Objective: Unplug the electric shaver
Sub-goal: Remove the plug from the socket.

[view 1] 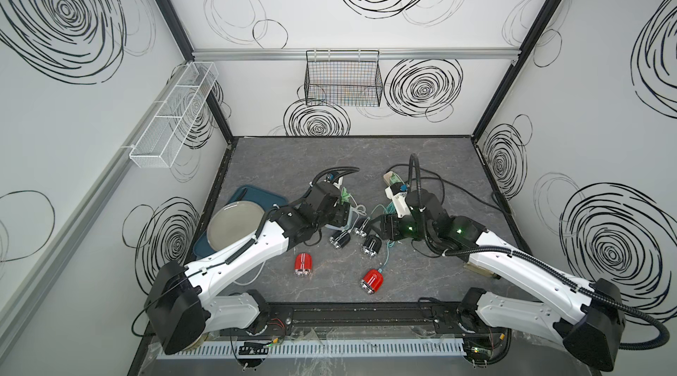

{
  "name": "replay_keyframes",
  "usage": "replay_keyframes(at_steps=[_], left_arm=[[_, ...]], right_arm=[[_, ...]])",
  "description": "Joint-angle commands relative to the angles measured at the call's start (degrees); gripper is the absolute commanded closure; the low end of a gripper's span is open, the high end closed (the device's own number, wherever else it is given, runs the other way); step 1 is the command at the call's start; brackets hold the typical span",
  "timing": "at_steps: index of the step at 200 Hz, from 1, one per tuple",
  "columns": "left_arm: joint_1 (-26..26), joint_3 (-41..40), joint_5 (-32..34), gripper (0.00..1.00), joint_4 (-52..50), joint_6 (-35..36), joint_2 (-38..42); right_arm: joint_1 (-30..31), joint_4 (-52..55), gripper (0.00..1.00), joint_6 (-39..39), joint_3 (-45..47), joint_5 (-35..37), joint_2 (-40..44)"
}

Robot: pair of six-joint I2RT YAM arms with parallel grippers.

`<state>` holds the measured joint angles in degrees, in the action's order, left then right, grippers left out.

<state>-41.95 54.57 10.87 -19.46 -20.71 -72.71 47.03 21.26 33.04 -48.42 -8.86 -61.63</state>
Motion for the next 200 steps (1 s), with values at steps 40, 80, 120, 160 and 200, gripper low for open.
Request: replay_keyframes(at_steps=[40, 80, 120, 160, 200], left_arm=[[1.6, 2.4, -0.5, 0.37, -1.1, 2.2, -4.7], [2.4, 2.3, -1.8, 0.35, 2.5, 2.8, -8.7], [3.9, 3.0, -4.7, 0.38, 4.9, 2.5, -12.8], [3.8, 3.7, -4.3, 0.42, 5.4, 2.5, -16.3], [3.8, 4.6, -1.7, 0.48, 4.2, 2.0, -19.0]], right_arm=[[-2.7, 0.9, 0.34, 0.6, 1.6, -0.1, 2.2], [-2.7, 0.5, 0.34, 0.6, 1.1, -0.1, 0.9], [-2.8, -0.3, 0.35, 0.6, 0.9, -0.9, -0.9], [-2.8, -0.7, 0.36, 0.5, 0.7, -0.9, -1.4], [-2.8, -1.3, 0.36, 0.8, 1.2, -1.0, -1.7]])
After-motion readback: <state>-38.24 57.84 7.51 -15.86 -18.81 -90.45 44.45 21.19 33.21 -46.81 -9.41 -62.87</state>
